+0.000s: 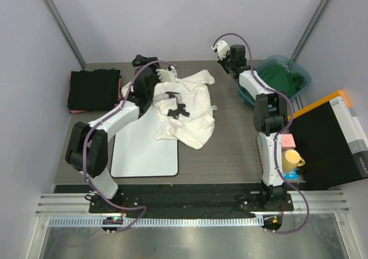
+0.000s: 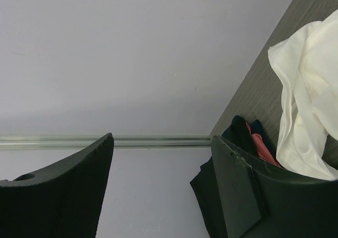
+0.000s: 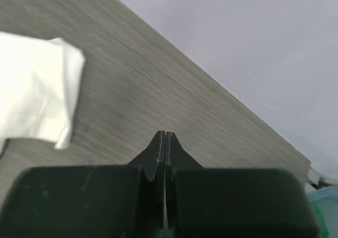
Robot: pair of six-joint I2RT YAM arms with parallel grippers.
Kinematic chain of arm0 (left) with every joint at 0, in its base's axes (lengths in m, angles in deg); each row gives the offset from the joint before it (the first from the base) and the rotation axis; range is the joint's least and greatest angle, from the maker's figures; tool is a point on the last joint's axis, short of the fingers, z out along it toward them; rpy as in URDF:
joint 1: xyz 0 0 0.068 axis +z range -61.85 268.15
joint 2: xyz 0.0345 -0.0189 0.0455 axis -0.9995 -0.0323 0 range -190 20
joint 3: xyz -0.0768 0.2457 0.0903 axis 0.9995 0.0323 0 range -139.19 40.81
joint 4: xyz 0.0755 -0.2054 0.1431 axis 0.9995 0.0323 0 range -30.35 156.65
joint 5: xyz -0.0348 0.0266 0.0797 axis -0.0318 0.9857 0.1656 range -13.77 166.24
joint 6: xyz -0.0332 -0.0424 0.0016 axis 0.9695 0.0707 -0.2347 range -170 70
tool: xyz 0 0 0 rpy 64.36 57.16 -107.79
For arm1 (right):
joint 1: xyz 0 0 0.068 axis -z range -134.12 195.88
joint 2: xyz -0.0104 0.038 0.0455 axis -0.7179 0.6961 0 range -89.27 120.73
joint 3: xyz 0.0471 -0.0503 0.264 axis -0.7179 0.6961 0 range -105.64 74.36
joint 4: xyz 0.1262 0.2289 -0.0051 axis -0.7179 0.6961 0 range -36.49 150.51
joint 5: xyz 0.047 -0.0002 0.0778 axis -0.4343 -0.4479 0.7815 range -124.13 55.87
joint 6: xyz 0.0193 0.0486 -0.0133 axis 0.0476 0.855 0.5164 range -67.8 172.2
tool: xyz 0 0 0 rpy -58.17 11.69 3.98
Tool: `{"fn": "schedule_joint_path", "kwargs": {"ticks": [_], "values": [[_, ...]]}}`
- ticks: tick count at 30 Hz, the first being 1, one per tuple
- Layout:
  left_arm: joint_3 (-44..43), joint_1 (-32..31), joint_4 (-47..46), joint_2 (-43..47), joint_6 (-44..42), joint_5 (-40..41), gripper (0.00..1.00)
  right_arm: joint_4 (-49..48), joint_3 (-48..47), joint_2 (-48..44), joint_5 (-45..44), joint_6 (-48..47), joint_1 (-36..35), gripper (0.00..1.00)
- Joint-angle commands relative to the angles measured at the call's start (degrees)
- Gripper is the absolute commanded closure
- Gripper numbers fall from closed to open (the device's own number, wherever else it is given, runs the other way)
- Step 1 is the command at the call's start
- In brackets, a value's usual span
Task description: Fold and stack the t-shirts
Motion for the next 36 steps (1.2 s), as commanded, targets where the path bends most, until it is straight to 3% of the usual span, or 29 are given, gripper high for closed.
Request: {"fn": "schedule_joint_path", "kwargs": {"ticks": [1,8,25,31,36], "values": [[-3.05,-0.01,-0.34,-0.96,0.97,0.37,0.26,-2.0,-7.14,3.44,-6.95,0.6,0.85,0.99],[-4.29,0.43,-0.26,-2.28,0.53,0.37,0.26,1.86,-4.0,2.13,-9.94,0.16,2.96,0.99],[-1.83,0.43,-1.57,1.32,1.32,0.9,0.28,5.29,24.73,-22.03,-11.26,1.21,7.62,0.99],[0.45,-0.27,-1.66,3.69,1.41,1.87,0.28,7.14,31.51,-29.42,-11.09,1.57,9.91,0.99],[1.95,-1.32,-2.1,5.37,1.06,2.31,0.29,6.79,31.79,-31.53,-9.51,1.3,9.91,0.99]]}}
